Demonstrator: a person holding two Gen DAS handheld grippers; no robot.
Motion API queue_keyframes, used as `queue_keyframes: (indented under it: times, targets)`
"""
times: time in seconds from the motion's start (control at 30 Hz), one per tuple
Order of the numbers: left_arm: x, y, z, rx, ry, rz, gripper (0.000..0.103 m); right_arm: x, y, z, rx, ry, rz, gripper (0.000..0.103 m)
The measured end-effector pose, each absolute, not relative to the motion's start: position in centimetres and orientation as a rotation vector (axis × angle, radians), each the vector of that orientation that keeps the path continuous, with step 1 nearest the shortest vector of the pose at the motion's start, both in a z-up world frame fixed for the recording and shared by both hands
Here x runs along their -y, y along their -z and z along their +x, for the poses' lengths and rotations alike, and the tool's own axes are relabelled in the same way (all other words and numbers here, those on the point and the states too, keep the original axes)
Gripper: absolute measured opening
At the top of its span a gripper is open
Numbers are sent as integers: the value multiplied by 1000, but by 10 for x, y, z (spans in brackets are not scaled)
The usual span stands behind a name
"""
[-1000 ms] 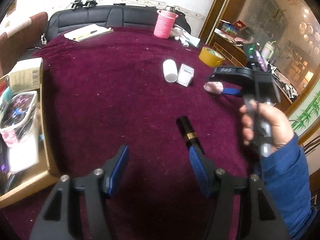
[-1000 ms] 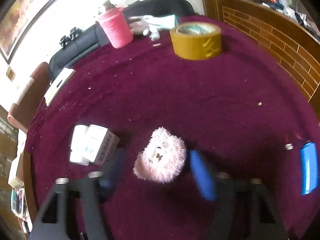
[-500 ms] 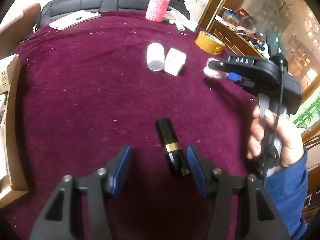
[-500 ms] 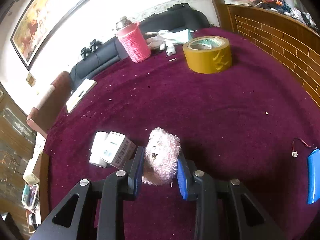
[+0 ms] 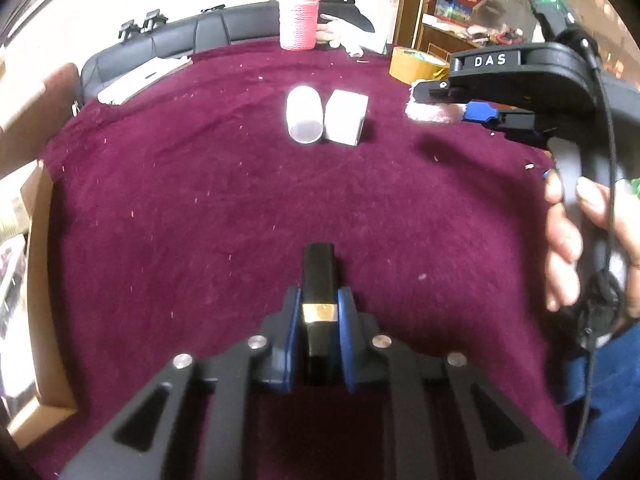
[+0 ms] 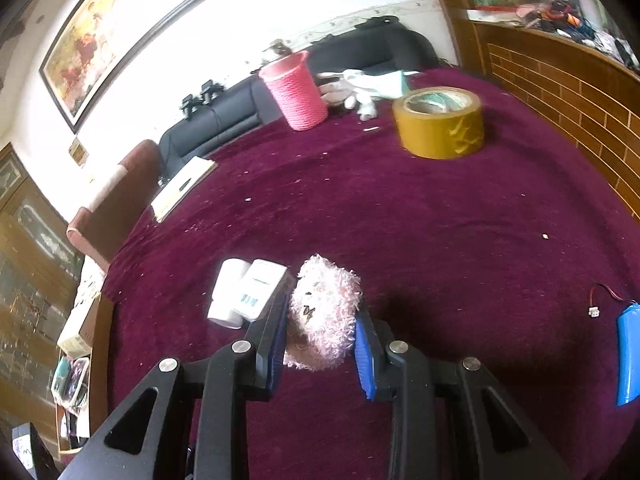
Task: Organize objects
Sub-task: 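Carry the lipstick tube and pink pom-pom toward the cardboard tray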
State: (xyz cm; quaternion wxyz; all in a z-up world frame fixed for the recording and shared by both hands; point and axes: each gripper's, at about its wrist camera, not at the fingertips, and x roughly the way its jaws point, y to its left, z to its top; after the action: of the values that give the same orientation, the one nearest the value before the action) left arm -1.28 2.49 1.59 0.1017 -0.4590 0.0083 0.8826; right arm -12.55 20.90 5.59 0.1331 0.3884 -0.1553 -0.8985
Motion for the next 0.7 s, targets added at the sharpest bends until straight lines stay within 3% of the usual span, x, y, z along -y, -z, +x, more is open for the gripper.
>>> queue_keyframes:
  times: [0.43,0.7]
  targets:
    - [25,-47,18,7,-2776,-1220,17,-140,-55,-90,266,2447,1087,33]
    - [55,-75,45,7,-2897,-1091,17,-107,-67,-56,245,2370,1055,33]
